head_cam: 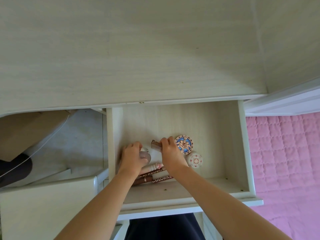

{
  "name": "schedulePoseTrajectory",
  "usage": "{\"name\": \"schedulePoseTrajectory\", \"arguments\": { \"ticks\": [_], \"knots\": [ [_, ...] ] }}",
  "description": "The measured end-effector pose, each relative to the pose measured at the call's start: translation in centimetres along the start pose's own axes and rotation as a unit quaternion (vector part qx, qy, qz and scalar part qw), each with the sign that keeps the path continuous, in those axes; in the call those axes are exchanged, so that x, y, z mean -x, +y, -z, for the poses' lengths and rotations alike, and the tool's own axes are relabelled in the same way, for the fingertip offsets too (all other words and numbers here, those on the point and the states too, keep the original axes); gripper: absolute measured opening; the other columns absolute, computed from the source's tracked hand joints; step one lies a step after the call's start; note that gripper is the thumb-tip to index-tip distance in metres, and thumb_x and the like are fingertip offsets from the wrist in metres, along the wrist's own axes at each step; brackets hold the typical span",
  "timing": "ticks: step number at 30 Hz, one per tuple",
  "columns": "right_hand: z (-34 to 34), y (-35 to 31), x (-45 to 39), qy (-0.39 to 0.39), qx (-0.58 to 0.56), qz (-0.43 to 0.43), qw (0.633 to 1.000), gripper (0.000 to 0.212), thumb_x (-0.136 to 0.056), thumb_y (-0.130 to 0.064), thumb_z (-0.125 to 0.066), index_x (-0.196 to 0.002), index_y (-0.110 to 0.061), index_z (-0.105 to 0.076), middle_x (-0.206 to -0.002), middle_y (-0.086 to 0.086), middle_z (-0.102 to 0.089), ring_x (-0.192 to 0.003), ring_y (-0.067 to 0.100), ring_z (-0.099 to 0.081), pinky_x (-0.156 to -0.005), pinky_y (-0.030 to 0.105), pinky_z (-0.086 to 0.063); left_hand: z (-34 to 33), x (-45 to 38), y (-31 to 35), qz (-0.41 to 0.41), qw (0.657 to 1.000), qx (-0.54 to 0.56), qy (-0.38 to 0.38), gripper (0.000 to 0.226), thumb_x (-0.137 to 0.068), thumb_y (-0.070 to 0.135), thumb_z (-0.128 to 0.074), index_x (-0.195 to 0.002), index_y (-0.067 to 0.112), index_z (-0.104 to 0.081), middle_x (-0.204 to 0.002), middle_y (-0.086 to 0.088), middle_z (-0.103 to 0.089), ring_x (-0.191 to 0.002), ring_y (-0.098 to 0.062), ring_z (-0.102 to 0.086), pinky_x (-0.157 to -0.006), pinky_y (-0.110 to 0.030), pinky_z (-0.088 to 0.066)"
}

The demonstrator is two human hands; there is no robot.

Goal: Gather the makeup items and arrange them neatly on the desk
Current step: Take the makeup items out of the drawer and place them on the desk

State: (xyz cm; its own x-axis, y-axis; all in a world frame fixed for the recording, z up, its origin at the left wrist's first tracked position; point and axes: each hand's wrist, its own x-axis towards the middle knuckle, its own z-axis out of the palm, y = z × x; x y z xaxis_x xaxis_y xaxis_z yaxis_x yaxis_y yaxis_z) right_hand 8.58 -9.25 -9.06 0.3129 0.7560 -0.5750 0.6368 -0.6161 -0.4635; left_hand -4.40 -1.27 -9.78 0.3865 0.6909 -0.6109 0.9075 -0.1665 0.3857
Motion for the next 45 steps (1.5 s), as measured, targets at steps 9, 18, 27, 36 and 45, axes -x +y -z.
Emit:
{"name": "schedulePoseTrajectory", "arguments": {
  "ticks": [9, 18, 27, 36, 45],
  "knots": [
    [5.3, 0.1, 0.7, 0.039, -0.106, -0.029, 0.993, 0.033, -0.091, -0.001, -0.047, -0.123, -0.010, -0.049, -0.116, 0.008, -0.057, -0.093, 0.021, -0.051, -0.073, 0.026, -0.036, 2.8, 1.7, 1.9, 0.083, 0.953, 0.289, 0.026, 0.035, -0.071, 0.036, -0.081, -0.100, 0.026, -0.064, -0.091, 0.012, -0.066, -0.084, -0.006, -0.061, -0.064, -0.017, -0.042],
    [11.2, -2.4, 4.1, 0.101, -0.200, 0.044, 0.974, 0.039, -0.092, 0.001, -0.044, -0.127, -0.015, -0.050, -0.119, 0.003, -0.058, -0.098, 0.017, -0.057, -0.078, 0.023, -0.046, 8.5, 5.2, 5.6, 0.059, 0.884, 0.453, 0.100, 0.013, -0.078, 0.032, -0.077, -0.088, 0.032, -0.070, -0.089, 0.009, -0.071, -0.079, 0.003, -0.064, -0.063, -0.009, -0.047],
    [16.2, -6.3, 2.3, 0.122, -0.233, 0.108, 0.959, 0.040, -0.090, 0.000, -0.047, -0.122, -0.022, -0.053, -0.107, -0.010, -0.060, -0.089, -0.009, -0.052, -0.070, -0.001, -0.035, 15.0, 4.2, 7.0, 0.031, 0.876, 0.442, 0.189, 0.015, -0.082, 0.033, -0.072, -0.097, 0.030, -0.069, -0.089, 0.012, -0.071, -0.078, 0.006, -0.062, -0.065, -0.013, -0.043],
    [20.0, -9.9, -3.5, 0.188, -0.232, 0.101, 0.949, 0.037, -0.087, -0.001, -0.047, -0.120, -0.017, -0.055, -0.110, -0.002, -0.059, -0.090, 0.010, -0.054, -0.074, 0.007, -0.038, 23.0, -2.2, 7.8, -0.040, 0.867, 0.440, 0.231, 0.019, -0.077, 0.040, -0.070, -0.093, 0.030, -0.070, -0.084, 0.017, -0.069, -0.073, 0.005, -0.059, -0.061, -0.007, -0.045],
    [22.1, -12.3, -9.4, 0.168, -0.228, 0.070, 0.956, 0.040, -0.092, -0.009, -0.047, -0.128, -0.024, -0.042, -0.100, -0.004, -0.057, -0.088, 0.014, -0.058, -0.058, 0.008, -0.039, 27.8, -8.6, 8.2, -0.098, 0.916, 0.343, 0.181, 0.016, -0.077, 0.040, -0.065, -0.089, 0.030, -0.069, -0.084, 0.012, -0.068, -0.075, -0.001, -0.059, -0.063, -0.013, -0.043]
  ]
}}
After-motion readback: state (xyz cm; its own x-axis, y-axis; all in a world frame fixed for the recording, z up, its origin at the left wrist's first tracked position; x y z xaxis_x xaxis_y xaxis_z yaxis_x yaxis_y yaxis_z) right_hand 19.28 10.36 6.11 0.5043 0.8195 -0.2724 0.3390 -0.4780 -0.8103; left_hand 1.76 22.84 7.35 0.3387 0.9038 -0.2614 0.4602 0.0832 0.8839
